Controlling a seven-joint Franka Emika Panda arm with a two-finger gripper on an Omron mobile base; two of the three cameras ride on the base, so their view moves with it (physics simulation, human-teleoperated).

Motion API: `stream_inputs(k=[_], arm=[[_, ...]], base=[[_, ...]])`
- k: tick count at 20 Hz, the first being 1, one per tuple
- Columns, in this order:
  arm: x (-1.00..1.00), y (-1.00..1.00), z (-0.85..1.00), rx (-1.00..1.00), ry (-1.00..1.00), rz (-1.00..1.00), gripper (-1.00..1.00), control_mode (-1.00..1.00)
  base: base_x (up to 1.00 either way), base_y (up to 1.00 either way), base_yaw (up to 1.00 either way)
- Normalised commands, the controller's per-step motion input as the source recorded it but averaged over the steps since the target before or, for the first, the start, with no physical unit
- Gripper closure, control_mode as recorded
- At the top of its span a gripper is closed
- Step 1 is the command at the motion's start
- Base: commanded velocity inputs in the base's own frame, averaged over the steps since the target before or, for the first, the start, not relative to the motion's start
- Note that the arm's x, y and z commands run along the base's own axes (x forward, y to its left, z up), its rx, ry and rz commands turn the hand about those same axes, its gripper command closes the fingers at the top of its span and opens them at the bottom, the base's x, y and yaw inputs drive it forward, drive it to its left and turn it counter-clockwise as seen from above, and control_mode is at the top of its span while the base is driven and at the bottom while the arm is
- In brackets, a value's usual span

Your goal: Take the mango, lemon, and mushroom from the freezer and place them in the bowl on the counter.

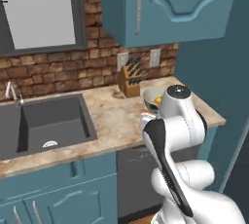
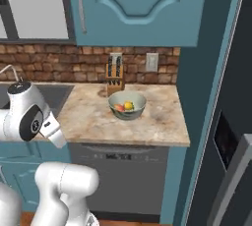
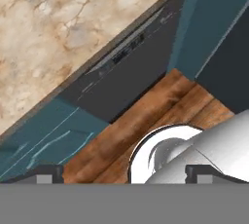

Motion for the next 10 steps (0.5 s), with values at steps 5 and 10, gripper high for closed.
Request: stream_inputs(k=[5,10], arm=[[0.00,0.00,0.00,0.00,0.00,0.00,-1.00,1.00],[0.00,0.00,0.00,0.00,0.00,0.00,-1.00,1.00]], base=[[-0.77,0.22,-0.87],[-0.36,-0.06,-0.91]])
